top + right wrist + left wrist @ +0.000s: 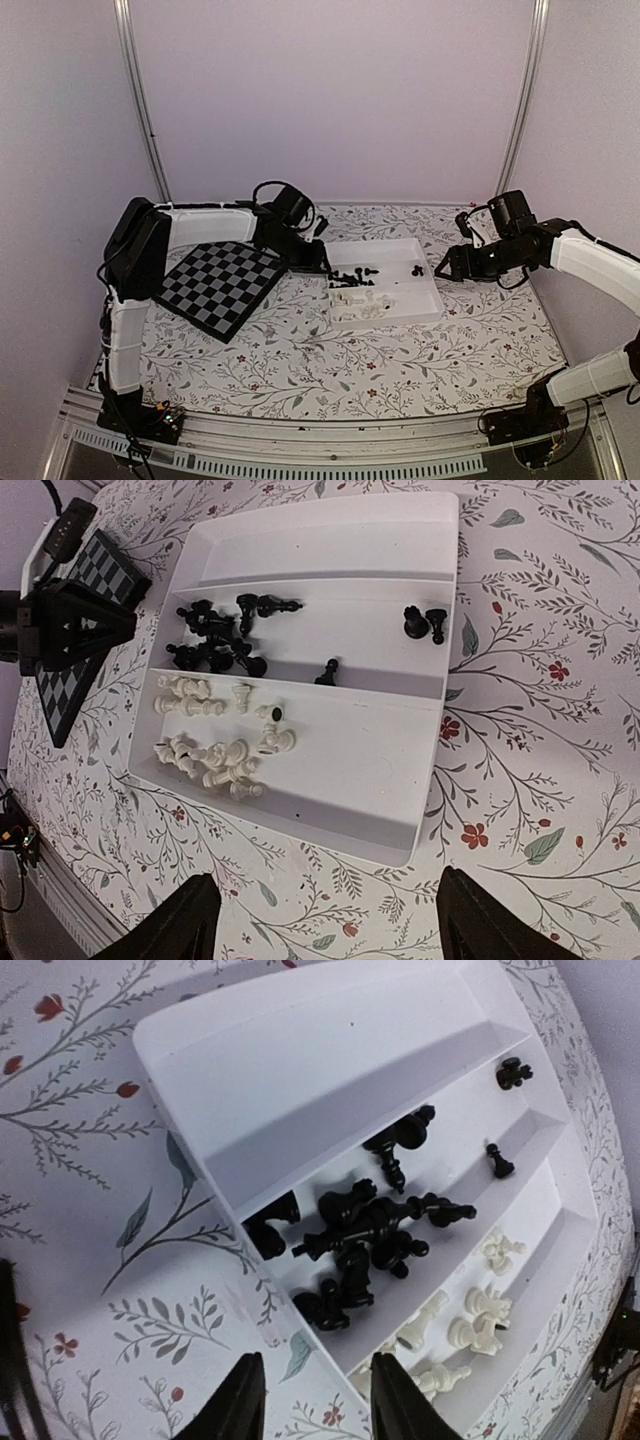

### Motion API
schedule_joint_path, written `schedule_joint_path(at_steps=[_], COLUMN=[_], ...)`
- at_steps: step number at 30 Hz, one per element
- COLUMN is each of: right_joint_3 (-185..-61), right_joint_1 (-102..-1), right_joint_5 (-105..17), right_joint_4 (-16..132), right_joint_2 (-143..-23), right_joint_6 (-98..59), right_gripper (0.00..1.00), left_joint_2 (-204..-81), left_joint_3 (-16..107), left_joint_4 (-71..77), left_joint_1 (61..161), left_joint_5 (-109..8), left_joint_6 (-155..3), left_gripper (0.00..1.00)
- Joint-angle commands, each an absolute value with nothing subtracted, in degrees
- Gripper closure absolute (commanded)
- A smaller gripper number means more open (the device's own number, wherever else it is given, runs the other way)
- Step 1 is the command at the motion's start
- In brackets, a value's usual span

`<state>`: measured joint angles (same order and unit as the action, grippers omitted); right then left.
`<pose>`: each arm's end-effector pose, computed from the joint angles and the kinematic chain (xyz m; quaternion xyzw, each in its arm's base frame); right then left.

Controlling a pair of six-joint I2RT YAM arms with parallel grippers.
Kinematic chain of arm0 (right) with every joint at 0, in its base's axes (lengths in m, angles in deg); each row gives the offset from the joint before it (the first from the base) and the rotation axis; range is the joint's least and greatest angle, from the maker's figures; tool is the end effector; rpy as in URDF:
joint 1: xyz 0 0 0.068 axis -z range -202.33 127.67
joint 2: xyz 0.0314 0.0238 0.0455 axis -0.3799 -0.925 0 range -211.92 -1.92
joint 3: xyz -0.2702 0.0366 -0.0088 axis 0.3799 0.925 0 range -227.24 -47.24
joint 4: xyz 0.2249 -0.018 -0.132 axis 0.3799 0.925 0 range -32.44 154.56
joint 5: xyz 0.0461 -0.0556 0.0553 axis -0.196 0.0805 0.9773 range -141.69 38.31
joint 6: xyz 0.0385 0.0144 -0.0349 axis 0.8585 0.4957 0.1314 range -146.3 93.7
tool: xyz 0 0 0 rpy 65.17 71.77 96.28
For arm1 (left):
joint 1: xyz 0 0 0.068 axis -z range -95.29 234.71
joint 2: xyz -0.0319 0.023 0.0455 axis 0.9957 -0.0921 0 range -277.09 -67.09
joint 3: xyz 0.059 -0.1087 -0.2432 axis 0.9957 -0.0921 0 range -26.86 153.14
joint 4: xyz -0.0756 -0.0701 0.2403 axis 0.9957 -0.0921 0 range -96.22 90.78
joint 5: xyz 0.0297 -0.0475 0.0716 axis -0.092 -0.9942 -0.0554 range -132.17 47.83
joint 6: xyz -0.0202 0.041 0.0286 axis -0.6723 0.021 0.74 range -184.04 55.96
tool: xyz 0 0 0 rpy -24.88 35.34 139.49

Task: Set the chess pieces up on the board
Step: Adjust the storage box at the center of the board.

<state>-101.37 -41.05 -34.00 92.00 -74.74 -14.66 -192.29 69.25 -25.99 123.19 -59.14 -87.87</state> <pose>0.2410 0.0931 0.2577 -0.1064 0.9326 0.2226 0.2633 0.3663 -0.3044 0.1732 0.1635 0.9322 -0.2709 0.1756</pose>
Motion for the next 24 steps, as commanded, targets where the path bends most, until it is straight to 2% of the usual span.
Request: schedule_joint_path(at_steps=[1,3,4,7,13,24], right_joint_3=[-101.8,-101.8,-101.7,-101.6,-101.1,-97.2], right_joint_1=[-40.9,-40.9,-40.9,-40.9,-40.9,-40.9], right_joint_5=[-33.4,-32.7,-32.4,-31.3,-29.4,-27.8], right_joint_4=[92.7,92.4,92.2,91.7,91.1,90.6], right_joint_2=[-73.5,-73.5,-73.5,-73.6,-73.5,-68.9], right_joint_6=[-15.7,-15.9,-15.9,-15.6,-14.8,-12.1], right_gripper=[0.22,0.22,0.22,0.22,0.22,0.22], left_joint_2=[-179.8,-175.0,-173.4,-171.7,-173.4,-180.2], left_joint_3=[64.0,59.3,57.6,55.6,54.9,56.0], left_joint_4=[-26.7,-24.5,-24.1,-26.2,-28.7,-25.4], left_joint_1=[117.6,112.5,110.1,103.2,91.8,82.4], left_joint_5=[-54.9,-53.9,-53.8,-53.5,-51.5,-53.0], left_joint_6=[-87.8,-88.7,-88.9,-87.7,-84.6,-78.3], left_gripper=[0.47,0.32,0.28,0.02,0.01,0.01])
